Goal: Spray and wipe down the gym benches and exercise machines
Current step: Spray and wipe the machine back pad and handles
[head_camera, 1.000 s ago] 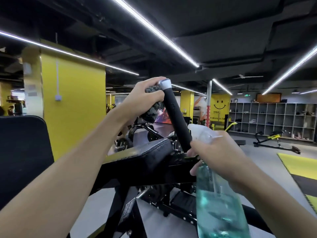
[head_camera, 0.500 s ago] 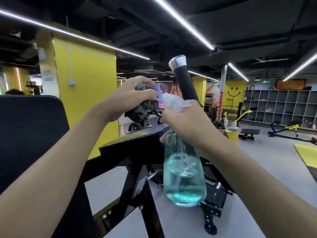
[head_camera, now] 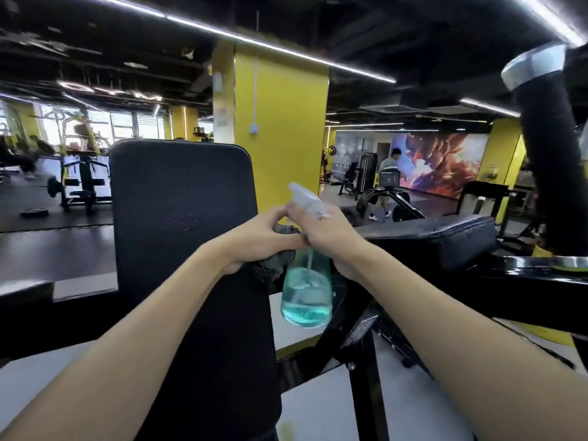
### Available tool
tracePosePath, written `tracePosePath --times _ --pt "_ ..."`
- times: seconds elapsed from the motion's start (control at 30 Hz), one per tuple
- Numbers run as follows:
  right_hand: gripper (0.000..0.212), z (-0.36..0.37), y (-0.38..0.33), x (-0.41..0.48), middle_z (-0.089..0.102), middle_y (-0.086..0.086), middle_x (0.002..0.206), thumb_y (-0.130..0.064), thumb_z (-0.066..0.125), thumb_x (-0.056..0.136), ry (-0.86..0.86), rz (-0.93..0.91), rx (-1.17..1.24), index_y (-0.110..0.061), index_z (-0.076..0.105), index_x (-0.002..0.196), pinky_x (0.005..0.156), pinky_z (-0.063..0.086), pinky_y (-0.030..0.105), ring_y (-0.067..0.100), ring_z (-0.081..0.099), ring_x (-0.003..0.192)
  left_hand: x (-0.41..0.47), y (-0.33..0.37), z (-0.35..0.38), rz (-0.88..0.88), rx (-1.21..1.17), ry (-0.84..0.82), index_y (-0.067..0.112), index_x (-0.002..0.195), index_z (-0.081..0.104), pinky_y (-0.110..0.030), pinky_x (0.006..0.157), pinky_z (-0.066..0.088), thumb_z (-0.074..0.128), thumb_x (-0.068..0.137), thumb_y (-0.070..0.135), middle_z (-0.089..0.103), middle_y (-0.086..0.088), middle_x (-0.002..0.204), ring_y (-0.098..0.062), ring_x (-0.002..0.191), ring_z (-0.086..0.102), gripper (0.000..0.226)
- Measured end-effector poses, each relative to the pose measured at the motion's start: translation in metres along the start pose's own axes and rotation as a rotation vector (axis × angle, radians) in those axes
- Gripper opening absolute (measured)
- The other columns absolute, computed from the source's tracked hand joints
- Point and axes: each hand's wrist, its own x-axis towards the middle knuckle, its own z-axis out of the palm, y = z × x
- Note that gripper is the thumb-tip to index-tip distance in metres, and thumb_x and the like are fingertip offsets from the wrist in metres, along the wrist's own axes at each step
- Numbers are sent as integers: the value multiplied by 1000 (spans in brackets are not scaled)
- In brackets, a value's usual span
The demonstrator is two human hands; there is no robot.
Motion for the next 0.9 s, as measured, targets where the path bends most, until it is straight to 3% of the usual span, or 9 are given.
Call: tracePosePath --times 0.07,0.13,0.2,0.27,0.33,0.43,0.53,0.7,0.9 --pt "75 15 18 8 60 -4 132 -60 71 80 38 111 -3 -22 52 141 78 55 23 14 63 109 1 -24 4 -52 -41 44 40 127 55 -34 100 49 78 76 47 67 13 121 -5 112 63 56" --pt "103 25 37 16 67 11 121 -77 77 50 86 242 10 -10 60 127 82 58 40 25 67 105 4 -40 11 -88 -84 100 32 123 57 -27 87 50 80 80 39 70 12 109 -4 101 65 49" --pt "68 31 55 18 67 11 84 -69 77 59 122 306 -13 -8 66 88 65 55 42 25 66 76 10 -55 19 -130 -108 173 21 117 56 -19 70 48 80 82 31 68 11 94 2 81 64 44" --pt "44 35 73 17 41 3 62 -48 62 86 158 356 -72 -17 40 62 53 34 36 21 42 58 18 -71 30 -167 -105 223 11 109 53 -21 62 43 79 81 33 60 5 88 -1 68 56 45" --pt "37 39 92 18 34 1 68 -35 48 96 118 415 -136 -18 33 67 60 30 34 23 39 69 27 -90 43 -214 -112 265 10 106 48 -26 63 42 78 81 32 57 -1 92 -7 73 52 44" --pt "26 43 111 20 47 5 81 -27 38 103 91 496 -109 -10 50 89 69 34 33 24 46 80 35 -112 64 -277 -93 343 17 105 43 -31 67 44 74 85 30 55 1 96 -12 79 51 39" --pt "28 43 127 18 57 6 102 -32 33 104 49 548 -75 -12 53 109 68 39 30 17 51 81 45 -131 80 -301 -114 335 19 114 45 -36 73 50 72 83 32 59 1 106 -13 85 57 44" --pt "49 49 162 9 52 6 140 -36 33 104 -36 624 -47 -15 40 148 95 42 32 20 50 117 53 -153 102 -442 -49 374 17 108 48 -43 80 54 65 80 32 63 -1 101 -20 92 62 36" --pt "52 61 183 11 50 10 145 -38 26 106 -15 670 38 -12 38 150 97 37 29 22 48 129 67 -174 107 -527 18 334 4 115 57 -30 51 41 56 68 45 68 -16 100 -34 95 67 63"
